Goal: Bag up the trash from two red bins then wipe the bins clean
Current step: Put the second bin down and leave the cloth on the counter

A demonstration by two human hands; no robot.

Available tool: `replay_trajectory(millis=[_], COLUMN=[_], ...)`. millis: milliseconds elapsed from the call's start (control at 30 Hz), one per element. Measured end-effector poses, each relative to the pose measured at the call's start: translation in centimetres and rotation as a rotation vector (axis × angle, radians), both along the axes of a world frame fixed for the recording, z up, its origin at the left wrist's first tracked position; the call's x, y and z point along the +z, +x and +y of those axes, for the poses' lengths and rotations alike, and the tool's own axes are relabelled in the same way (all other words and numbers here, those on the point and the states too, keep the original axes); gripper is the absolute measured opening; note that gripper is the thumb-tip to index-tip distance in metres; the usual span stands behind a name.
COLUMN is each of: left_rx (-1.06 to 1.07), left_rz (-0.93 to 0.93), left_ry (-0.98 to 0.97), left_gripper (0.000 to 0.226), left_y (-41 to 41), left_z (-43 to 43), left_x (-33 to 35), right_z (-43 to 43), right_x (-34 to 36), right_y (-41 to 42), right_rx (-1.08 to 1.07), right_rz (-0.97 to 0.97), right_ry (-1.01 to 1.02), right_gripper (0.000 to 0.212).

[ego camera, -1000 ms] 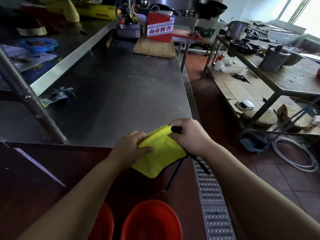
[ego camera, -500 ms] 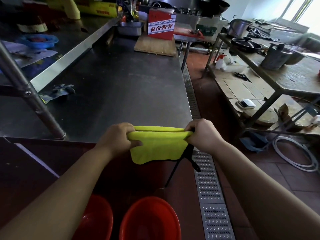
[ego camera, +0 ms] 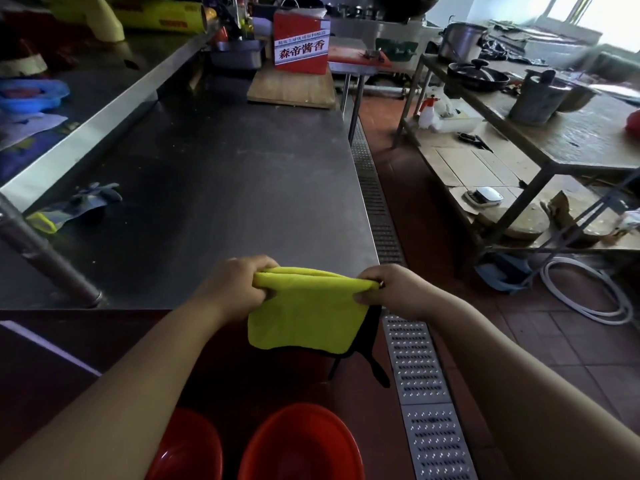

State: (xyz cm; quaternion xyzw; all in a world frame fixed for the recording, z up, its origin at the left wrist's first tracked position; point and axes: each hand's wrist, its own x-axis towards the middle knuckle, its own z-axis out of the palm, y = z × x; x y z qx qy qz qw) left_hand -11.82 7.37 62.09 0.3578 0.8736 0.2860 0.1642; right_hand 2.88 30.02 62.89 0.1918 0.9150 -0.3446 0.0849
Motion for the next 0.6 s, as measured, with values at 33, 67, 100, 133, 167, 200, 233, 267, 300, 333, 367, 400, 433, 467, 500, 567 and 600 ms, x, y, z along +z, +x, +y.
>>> replay_trajectory(millis=[33,67,100,133,167,200,233,267,300,333,367,400,433,467,500,567,600], left_rx=[0.007,0.010,0.009,0.005,0.004,0.010,0.025,0.043,0.065,0.080,0.084,0.076,0.061,0.050,0.040,0.003,-0.012], left_rz=[-0.021,-0.035,-0.035,-0.017,0.013,0.054,0.101,0.160,0.218,0.270,0.315,0.353,0.378,0.380,0.367,0.318,0.271], left_ry=[-0.019,-0.036,-0.048,-0.051,-0.045,-0.025,0.008,0.049,0.099,0.168,0.252,0.328,0.383,0.410,0.410,0.348,0.272], left_gripper=[0.032,0.028,0.025,0.024,0.023,0.022,0.023,0.024,0.026,0.028,0.028,0.028,0.028,0.029,0.031,0.036,0.038], left_y=[-0.3,-0.6,-0.9,-1.2,-1.5,-1.8,-2.1,-2.6,-3.0,-3.5,-4.0,-4.5,-5.0,-5.3,-5.6,-5.7,-5.5], left_z=[0.4,0.9,1.5,2.2,2.8,3.5,4.3,5.1,5.9,6.6,7.3,7.9,8.4,8.9,9.2,9.5,9.5], left_x=[0.0,0.0,0.0,0.1,0.3,0.4,0.3,0.2,0.1,-0.2,-0.7,-1.3,-2.0,-3.0,-4.3,-7.3,-8.8], right_z=[0.4,0.9,1.4,1.9,2.5,3.0,3.4,3.9,4.3,4.7,5.0,5.3,5.5,5.7,6.0,6.3,6.4], right_x=[-0.3,-0.4,-0.6,-0.6,-0.6,-0.6,-0.5,-0.5,-0.5,-0.5,-0.7,-1.0,-1.6,-2.4,-3.5,-6.1,-7.5], right_y=[-0.3,-0.6,-0.9,-1.3,-1.8,-2.3,-2.9,-3.4,-4.0,-4.4,-4.8,-5.0,-5.2,-5.3,-5.4,-5.3,-5.1], right_rx=[-0.026,-0.052,-0.078,-0.099,-0.120,-0.146,-0.179,-0.217,-0.257,-0.298,-0.337,-0.369,-0.389,-0.394,-0.384,-0.336,-0.303], right_rz=[-0.019,-0.030,-0.030,-0.023,-0.009,0.017,0.054,0.107,0.173,0.239,0.304,0.367,0.426,0.473,0.499,0.443,0.352], right_ry=[-0.007,-0.001,0.013,0.038,0.070,0.106,0.146,0.194,0.241,0.277,0.299,0.312,0.320,0.325,0.328,0.339,0.340], right_gripper=[0.013,0.013,0.011,0.009,0.008,0.011,0.013,0.015,0.017,0.020,0.022,0.024,0.025,0.026,0.027,0.028,0.029])
